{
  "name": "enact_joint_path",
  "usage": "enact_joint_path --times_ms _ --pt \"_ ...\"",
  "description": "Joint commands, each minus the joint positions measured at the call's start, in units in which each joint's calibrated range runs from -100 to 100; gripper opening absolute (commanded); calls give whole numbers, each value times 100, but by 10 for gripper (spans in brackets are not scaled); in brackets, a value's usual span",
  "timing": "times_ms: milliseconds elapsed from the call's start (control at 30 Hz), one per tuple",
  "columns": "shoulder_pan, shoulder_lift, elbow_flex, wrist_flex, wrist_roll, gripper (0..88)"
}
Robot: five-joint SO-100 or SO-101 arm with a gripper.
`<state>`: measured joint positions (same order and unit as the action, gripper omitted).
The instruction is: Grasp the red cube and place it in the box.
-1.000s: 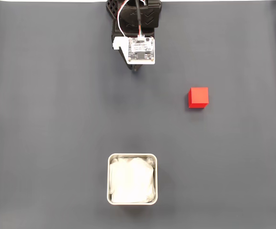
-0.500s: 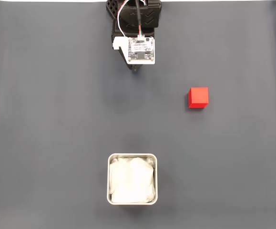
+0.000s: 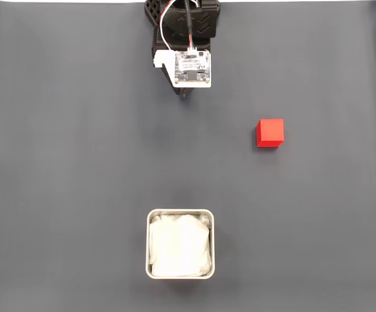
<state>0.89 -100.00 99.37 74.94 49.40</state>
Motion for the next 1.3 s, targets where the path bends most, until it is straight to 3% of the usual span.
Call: enact_joint_path --times_ms 0,267,500,667,933,1267 --pt "10 9 45 96 -44 2" --pt "-18 9 45 96 10 0" --pt "10 130 -165 -2297 -142 0" --pt "-4 936 -1515 -3027 -239 0" --pt "-39 2201 -3897 -3068 -161 0" --pt "-39 3258 -5274 -2346 166 0"
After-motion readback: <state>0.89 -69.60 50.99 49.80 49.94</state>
